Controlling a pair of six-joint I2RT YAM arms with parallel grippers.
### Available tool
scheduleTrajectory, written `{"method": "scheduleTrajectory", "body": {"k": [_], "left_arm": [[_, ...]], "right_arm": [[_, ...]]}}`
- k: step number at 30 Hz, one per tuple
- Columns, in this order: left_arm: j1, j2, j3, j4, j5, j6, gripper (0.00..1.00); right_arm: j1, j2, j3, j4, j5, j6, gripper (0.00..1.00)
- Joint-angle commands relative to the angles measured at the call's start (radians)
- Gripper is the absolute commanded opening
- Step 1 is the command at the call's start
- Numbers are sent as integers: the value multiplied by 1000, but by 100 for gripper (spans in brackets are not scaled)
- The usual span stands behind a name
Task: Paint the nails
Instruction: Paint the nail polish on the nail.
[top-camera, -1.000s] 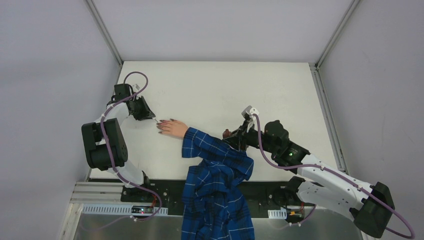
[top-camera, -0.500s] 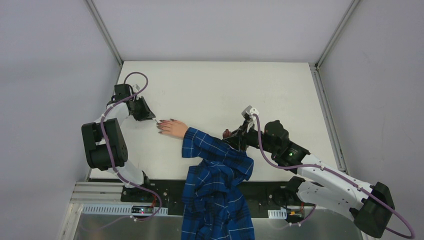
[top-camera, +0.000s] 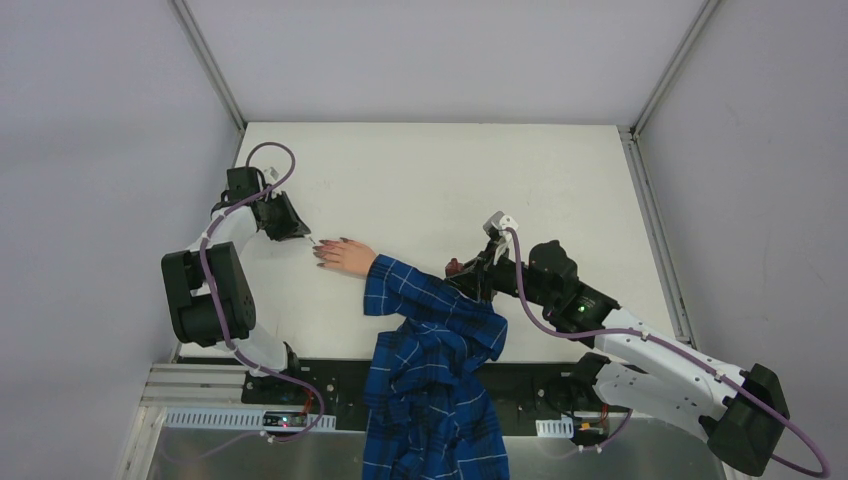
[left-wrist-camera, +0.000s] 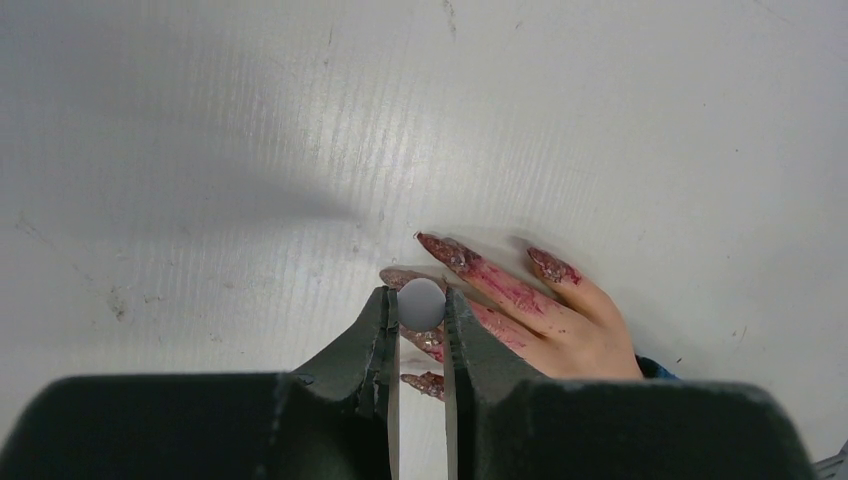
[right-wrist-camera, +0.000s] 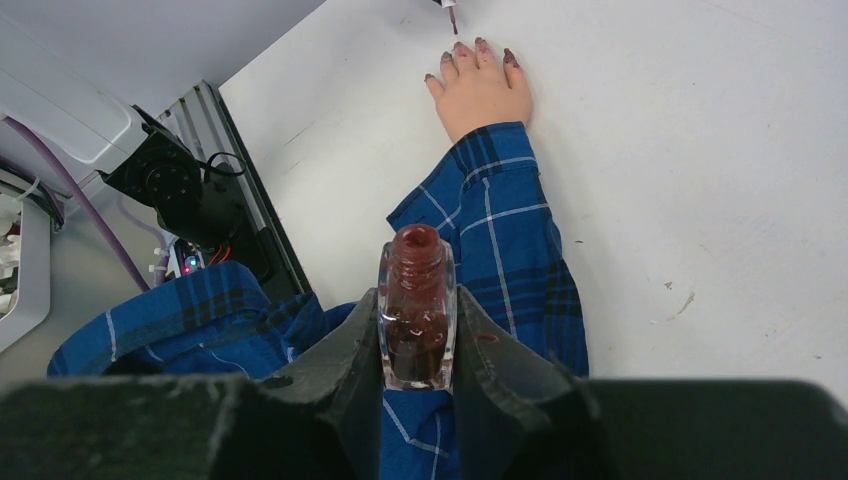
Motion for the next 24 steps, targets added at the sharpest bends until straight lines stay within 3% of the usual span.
{"method": "scheduleTrajectory", "body": {"k": [1, 24], "left_arm": [[-12, -16, 0, -11, 25, 12, 0], [-13, 47, 25, -11, 30, 12, 0]], "right_arm": [[-4, -6, 1, 59, -5, -4, 0], [-4, -6, 0, 56, -2, -6, 0]]}}
